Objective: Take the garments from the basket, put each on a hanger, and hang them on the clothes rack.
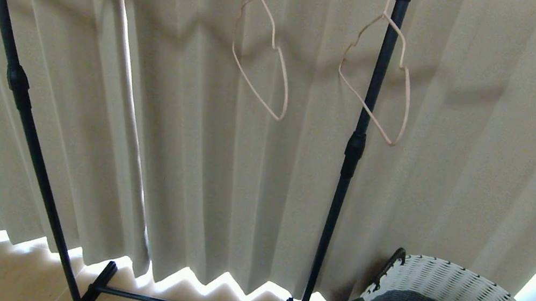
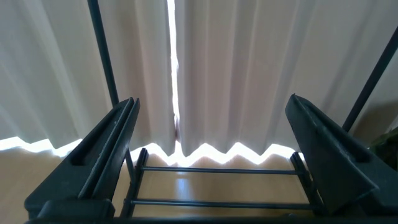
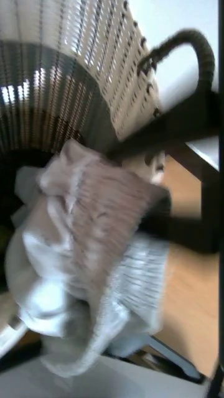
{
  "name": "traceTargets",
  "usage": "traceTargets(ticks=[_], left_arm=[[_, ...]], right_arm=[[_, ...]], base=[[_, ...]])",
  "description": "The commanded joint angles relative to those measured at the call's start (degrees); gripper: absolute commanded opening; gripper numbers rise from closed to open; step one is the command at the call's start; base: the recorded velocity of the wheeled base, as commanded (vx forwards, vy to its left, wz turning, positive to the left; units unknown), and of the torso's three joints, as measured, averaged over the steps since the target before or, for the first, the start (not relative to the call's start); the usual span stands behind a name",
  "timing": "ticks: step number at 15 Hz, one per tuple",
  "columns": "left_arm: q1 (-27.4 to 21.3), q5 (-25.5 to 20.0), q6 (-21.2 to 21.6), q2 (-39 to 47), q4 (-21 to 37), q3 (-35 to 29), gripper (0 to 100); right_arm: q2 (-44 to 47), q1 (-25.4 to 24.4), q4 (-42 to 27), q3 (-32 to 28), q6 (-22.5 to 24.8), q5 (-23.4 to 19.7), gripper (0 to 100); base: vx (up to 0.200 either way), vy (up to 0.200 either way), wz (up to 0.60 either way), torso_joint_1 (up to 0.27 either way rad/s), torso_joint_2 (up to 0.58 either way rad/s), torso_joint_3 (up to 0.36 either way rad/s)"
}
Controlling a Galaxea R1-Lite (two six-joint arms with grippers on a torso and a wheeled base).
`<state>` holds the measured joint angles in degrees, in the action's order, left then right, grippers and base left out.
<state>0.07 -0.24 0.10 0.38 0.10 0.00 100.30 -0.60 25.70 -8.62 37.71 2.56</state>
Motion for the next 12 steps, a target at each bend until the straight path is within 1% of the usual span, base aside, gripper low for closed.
traceTargets(ticks=[1,2,5,6,9,10,11,12], left_arm=[[0.0,0.0,0.0,0.1,0.0,0.0,100],[0.0,0.0,0.0,0.0,0.0,0.0,100],[0.0,-0.1,0.1,0.1,0.0,0.0,100],[0.0,-0.2,0.2,0.1,0.0,0.0,100],[0.0,-0.2,0.2,0.1,0.0,0.0,100],[0.0,-0.2,0.2,0.1,0.0,0.0,100],[0.0,-0.2,0.2,0.1,0.0,0.0,100],[0.0,-0.2,0.2,0.1,0.0,0.0,100]], right_arm=[[-2.0,0.1,1.9,1.1,-0.1,0.0,0],[-4.6,0.1,3.0,1.6,-0.3,-0.1,0],[-14.3,1.1,2.6,1.3,-1.8,-0.5,0],[-21.0,1.3,2.5,0.8,-3.3,-0.8,0],[-32.0,1.3,2.1,-0.7,-9.0,-0.8,0],[-33.4,1.3,2.1,-1.0,-10.1,-0.8,0],[-36.6,1.3,2.2,-2.3,-12.9,-0.8,0],[-38.1,1.3,2.1,-2.8,-14.2,-0.8,0]], base=[[0.000,0.000,0.00,0.000,0.00,0.000],[0.000,0.000,0.00,0.000,0.00,0.000],[0.000,0.000,0.00,0.000,0.00,0.000],[0.000,0.000,0.00,0.000,0.00,0.000],[0.000,0.000,0.00,0.000,0.00,0.000],[0.000,0.000,0.00,0.000,0.00,0.000],[0.000,0.000,0.00,0.000,0.00,0.000],[0.000,0.000,0.00,0.000,0.00,0.000]])
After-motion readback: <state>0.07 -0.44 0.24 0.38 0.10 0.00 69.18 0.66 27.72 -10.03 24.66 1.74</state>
